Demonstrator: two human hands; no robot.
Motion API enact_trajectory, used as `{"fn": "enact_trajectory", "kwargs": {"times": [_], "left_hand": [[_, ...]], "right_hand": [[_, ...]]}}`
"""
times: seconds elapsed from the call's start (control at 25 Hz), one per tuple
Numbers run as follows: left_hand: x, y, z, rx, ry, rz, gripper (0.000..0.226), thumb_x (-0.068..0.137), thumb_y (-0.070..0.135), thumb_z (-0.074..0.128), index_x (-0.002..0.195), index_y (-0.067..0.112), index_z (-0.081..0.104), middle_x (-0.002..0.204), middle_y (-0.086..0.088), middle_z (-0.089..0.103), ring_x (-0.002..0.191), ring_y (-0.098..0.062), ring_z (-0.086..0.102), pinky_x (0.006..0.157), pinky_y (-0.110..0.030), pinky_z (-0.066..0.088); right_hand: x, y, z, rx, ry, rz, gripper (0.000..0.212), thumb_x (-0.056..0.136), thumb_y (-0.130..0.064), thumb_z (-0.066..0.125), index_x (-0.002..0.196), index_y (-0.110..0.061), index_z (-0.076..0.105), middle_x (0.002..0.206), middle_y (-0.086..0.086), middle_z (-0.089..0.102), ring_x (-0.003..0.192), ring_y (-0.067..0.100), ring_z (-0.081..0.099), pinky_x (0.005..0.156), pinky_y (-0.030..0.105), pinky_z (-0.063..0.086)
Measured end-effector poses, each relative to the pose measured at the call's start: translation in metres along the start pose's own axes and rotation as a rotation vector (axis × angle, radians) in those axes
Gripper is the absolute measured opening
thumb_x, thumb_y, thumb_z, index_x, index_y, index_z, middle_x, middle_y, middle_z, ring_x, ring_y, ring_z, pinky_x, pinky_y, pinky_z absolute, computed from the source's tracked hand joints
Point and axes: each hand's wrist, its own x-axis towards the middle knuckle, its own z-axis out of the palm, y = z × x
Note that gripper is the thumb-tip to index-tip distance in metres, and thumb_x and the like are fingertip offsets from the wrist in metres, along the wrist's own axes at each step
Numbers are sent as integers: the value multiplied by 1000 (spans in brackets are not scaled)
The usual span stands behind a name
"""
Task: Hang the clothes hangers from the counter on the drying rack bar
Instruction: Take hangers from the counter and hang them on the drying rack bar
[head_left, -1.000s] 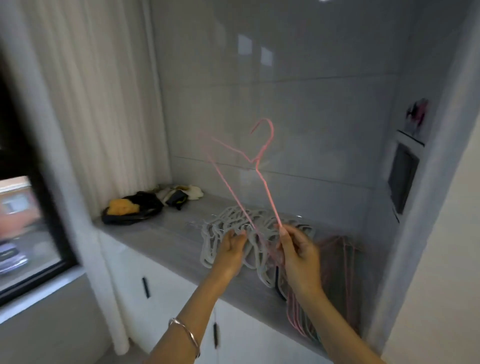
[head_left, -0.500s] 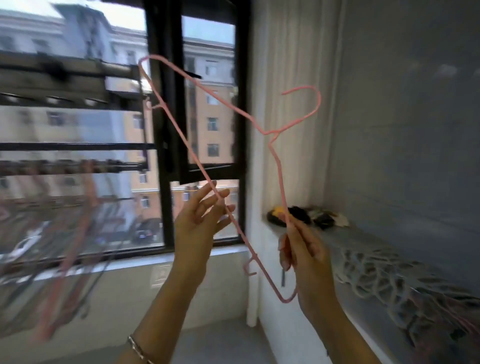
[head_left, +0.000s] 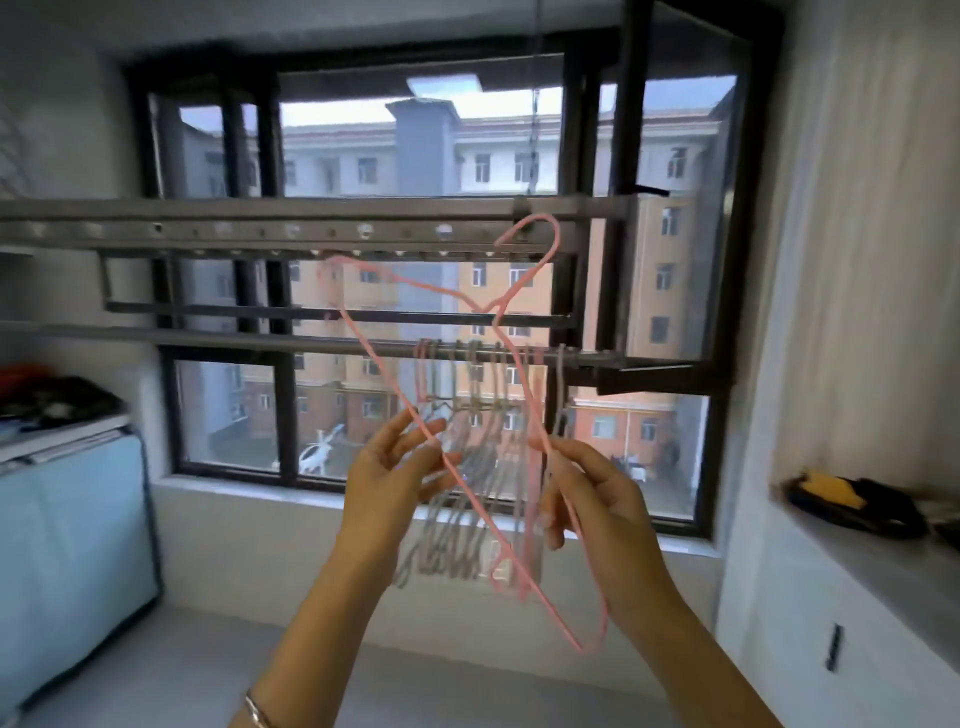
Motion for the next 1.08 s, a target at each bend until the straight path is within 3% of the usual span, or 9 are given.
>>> {"fn": "enact_trajectory", "kwargs": {"times": [0.16,0.36,0.44,0.6,0.76,0.84,0.92,1.0,1.08], "left_hand": [[34,-9,-70,39,-49,-162,32,90,0,55,122,4,56,106,-10,69,78,-18,69,56,-17,54],[84,-38,-115,70,-105,-336,19,89,-5,53,107,-5,60,85,-14,65,67,-15,67,58,-18,57],[105,-50,-125,73,-112,-386,16,90,-4,52,103,-4,61,86,-17,64,68,-15,67,56,-17,56],[142,-67,-131,16,-165,-461,26,91,0,53,116,-7,57,104,-21,65,87,-22,66,59,-20,56],[153,-79,-122,-54,-280,-572,47,91,33,56,118,-6,56,103,-20,61,94,-28,61,79,-32,53],[153,-77,-118,-45,-370,-615,58,87,51,53,95,-4,70,91,-18,67,90,-27,63,80,-34,52],[156,-77,-115,-46,-409,-631,66,82,60,51,79,-2,72,92,-20,68,90,-29,64,73,-33,51],[160,-78,-113,-15,-471,-643,75,78,65,51,91,-7,67,100,-23,66,94,-31,65,73,-33,53],[163,-81,-111,-7,-520,-650,85,73,69,54,108,-8,61,111,-26,64,104,-34,64,80,-36,54]], "right_hand": [[16,23,66,15,-27,91,27,95,-6,42,113,-11,62,51,3,51,43,11,45,43,20,42],[46,48,126,-74,25,187,27,95,-6,44,106,-17,65,53,2,52,45,9,47,45,19,41],[61,59,143,-128,66,209,26,95,-7,44,108,-17,64,55,3,52,47,10,47,47,20,41],[89,80,159,-205,146,251,26,96,-16,46,118,-14,59,58,3,56,48,11,51,49,23,45],[102,96,158,-365,166,315,35,95,-23,47,129,-15,50,66,3,59,56,11,58,55,20,50],[105,102,160,-436,148,331,37,96,-26,47,131,-17,48,67,4,60,59,12,59,59,23,53],[108,106,162,-476,138,335,38,96,-28,45,133,-19,47,69,4,61,64,14,61,67,29,54],[113,106,163,-486,127,351,36,98,-27,43,132,-18,49,72,1,60,64,11,62,68,26,55],[115,106,161,-511,128,356,33,98,-24,41,129,-17,51,72,0,60,56,6,60,58,19,52]]}}
